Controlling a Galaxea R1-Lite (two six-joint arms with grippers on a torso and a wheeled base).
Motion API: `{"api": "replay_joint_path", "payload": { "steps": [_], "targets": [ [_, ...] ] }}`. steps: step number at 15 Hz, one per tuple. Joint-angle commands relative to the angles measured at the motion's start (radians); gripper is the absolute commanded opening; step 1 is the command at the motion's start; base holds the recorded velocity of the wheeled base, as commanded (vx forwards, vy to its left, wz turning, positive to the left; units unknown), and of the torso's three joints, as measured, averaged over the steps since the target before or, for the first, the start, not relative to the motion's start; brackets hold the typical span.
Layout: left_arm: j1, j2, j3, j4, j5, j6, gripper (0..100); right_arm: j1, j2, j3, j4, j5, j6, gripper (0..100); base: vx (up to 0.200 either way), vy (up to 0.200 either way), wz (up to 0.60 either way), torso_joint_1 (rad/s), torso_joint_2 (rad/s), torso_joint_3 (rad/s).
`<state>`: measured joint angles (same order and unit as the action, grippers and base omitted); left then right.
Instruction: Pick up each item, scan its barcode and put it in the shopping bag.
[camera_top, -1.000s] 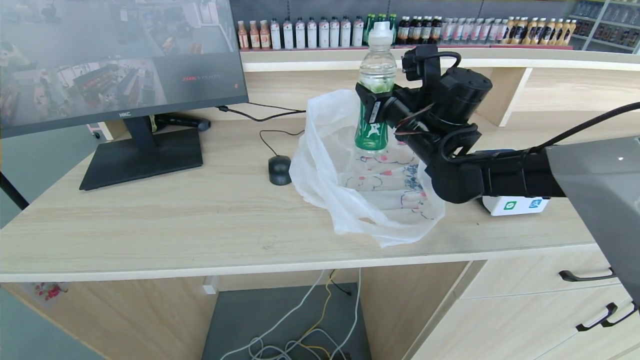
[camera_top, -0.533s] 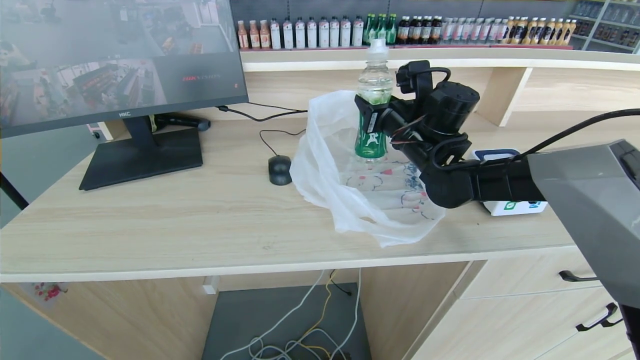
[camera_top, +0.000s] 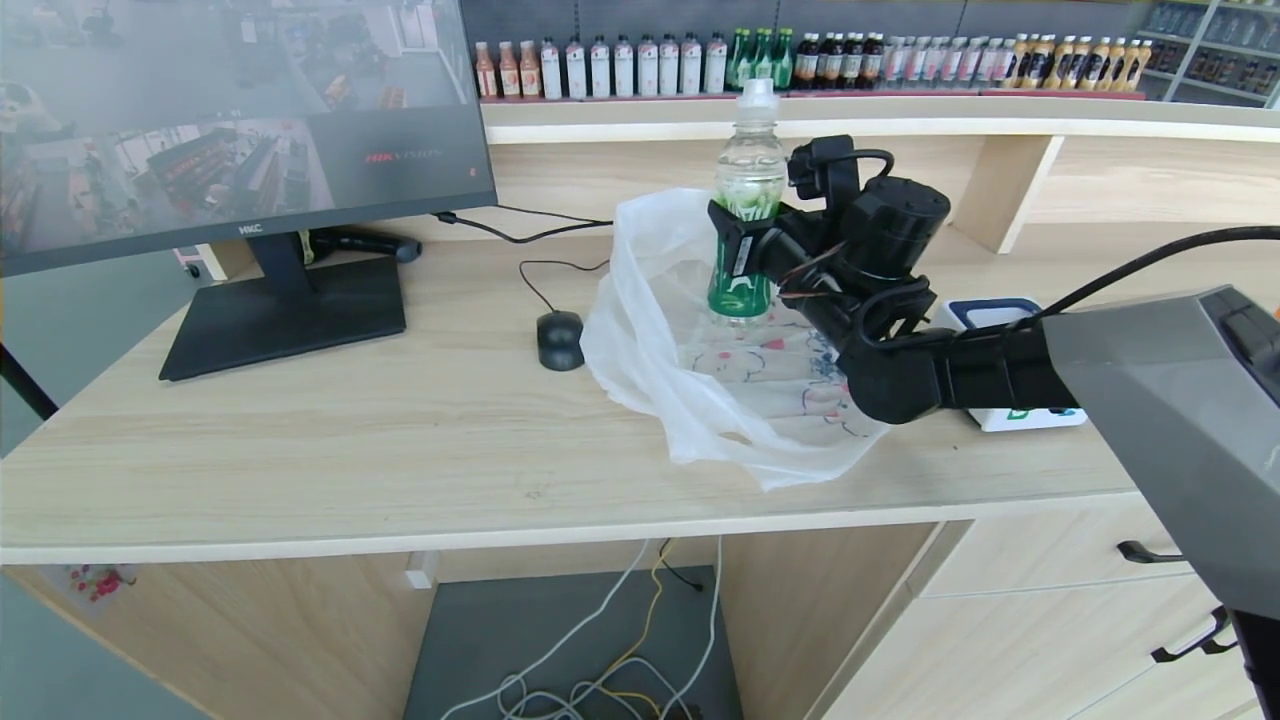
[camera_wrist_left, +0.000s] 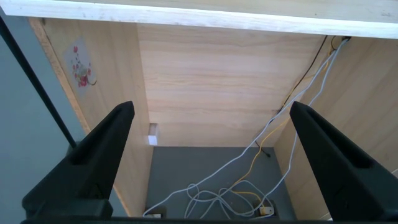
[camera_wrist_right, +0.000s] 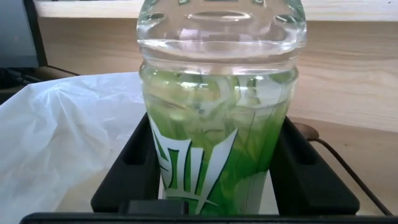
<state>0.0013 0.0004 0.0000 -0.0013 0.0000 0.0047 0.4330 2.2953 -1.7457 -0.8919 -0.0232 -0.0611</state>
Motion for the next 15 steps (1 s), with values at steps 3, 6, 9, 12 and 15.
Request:
{"api": "replay_joint_path", "payload": {
  "steps": [3,6,9,12,15],
  "targets": [
    [0.000,0.000,0.000,0.000,0.000,0.000,100,-0.002,0.010,0.003,0.001,0.000,0.018,0,0.000,0.000,0.00,0.000,0.00,0.000],
    [0.000,0.000,0.000,0.000,0.000,0.000,100,-0.002,0.006,0.031,-0.001,0.002,0.018,0,0.000,0.000,0.00,0.000,0.00,0.000],
    [0.000,0.000,0.000,0.000,0.000,0.000,100,0.000,0.001,0.034,-0.001,0.000,0.017,0,0.000,0.000,0.00,0.000,0.00,0.000],
    [0.000,0.000,0.000,0.000,0.000,0.000,100,0.003,-0.025,0.075,-0.001,0.023,0.017,0,0.000,0.000,0.00,0.000,0.00,0.000],
    [0.000,0.000,0.000,0.000,0.000,0.000,100,0.003,-0.063,0.160,-0.001,0.025,0.009,0,0.000,0.000,0.00,0.000,0.00,0.000]
  ]
}}
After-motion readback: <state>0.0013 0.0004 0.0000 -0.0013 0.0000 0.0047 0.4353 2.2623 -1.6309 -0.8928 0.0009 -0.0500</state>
